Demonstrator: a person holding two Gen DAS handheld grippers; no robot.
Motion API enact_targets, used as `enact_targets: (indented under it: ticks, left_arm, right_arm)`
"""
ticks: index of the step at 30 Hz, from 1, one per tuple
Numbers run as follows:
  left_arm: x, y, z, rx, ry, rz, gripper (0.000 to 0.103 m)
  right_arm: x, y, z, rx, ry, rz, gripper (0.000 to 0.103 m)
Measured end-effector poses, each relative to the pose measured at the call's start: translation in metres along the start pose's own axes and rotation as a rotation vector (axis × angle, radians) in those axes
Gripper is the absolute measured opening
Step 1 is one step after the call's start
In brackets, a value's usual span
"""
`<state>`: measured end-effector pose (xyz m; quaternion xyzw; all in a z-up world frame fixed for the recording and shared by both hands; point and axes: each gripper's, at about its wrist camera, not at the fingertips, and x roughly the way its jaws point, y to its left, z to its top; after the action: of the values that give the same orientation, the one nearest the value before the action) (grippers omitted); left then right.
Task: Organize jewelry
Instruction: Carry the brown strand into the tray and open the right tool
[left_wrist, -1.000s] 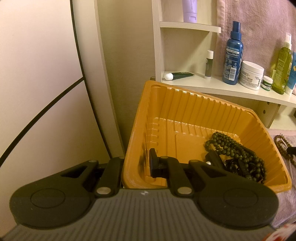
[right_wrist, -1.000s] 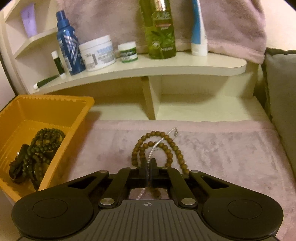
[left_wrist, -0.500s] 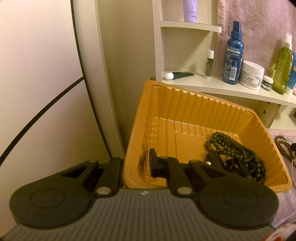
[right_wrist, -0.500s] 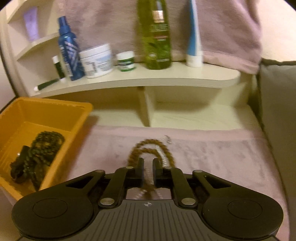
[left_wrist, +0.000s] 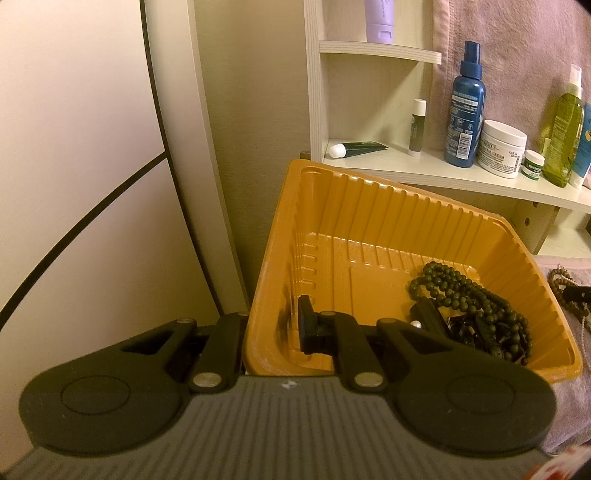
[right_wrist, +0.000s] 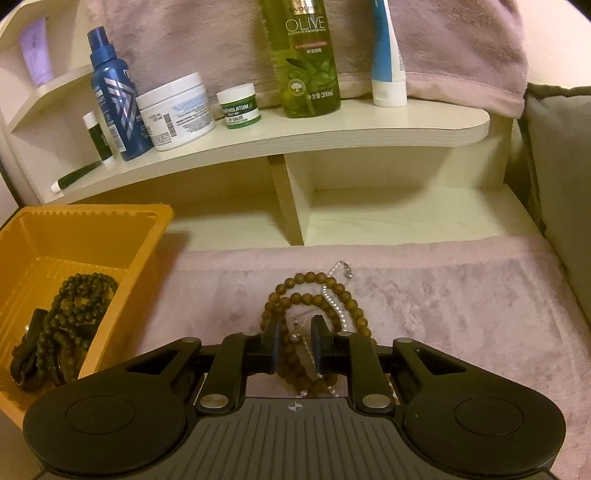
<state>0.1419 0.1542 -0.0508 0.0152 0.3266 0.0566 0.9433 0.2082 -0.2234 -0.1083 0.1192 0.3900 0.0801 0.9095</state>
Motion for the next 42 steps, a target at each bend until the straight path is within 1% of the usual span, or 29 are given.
enact_targets:
  ticks: [2, 4, 11, 16, 21, 25, 29, 33, 37, 42]
  left_arm:
    - [0.0, 0.0, 0.0, 0.0, 0.0, 0.0, 0.01]
    - [0.0, 0.0, 0.0, 0.0, 0.0, 0.0, 0.01]
    - [0.0, 0.0, 0.0, 0.0, 0.0, 0.0, 0.01]
    - [0.0, 0.0, 0.0, 0.0, 0.0, -0.001, 0.01]
    - [-0.001, 0.0, 0.0, 0.0, -0.001, 0.0, 0.01]
    - [-0.002, -0.001, 0.0, 0.001, -0.003, -0.003, 0.01]
    - [-0.004, -0.001, -0.001, 0.0, -0.004, -0.005, 0.01]
    - [-0.004, -0.001, 0.0, 0.0, -0.005, -0.005, 0.01]
    - [-0.004, -0.001, 0.0, 0.0, -0.003, -0.005, 0.01]
    - [-0.005, -0.001, 0.0, 0.0, -0.009, -0.008, 0.01]
  right_arm:
    - [-0.001, 0.001, -0.001, -0.015, -0.003, 0.002, 0.015]
    - [-0.004, 0.003, -0.002, -0.035, -0.011, 0.007, 0.007]
    - [-0.006, 0.006, -0.003, -0.078, -0.004, -0.006, 0.007]
    - [-0.001, 0.006, -0.001, -0.079, -0.005, -0.021, 0.007]
    - [-0.001, 0.004, -0.001, -0.096, -0.008, -0.011, 0.007]
    - [-0.008, -0.006, -0.001, -0.024, -0.027, 0.002, 0.007]
    - [-0.023, -0.015, 0.004, 0.045, -0.06, 0.032, 0.007]
    - [-0.038, -0.009, 0.013, 0.056, -0.089, 0.068, 0.007]
    - [-0.05, 0.013, 0.021, 0.031, -0.109, 0.132, 0.007]
    - [-0.051, 0.061, 0.029, -0.031, -0.105, 0.261, 0.007]
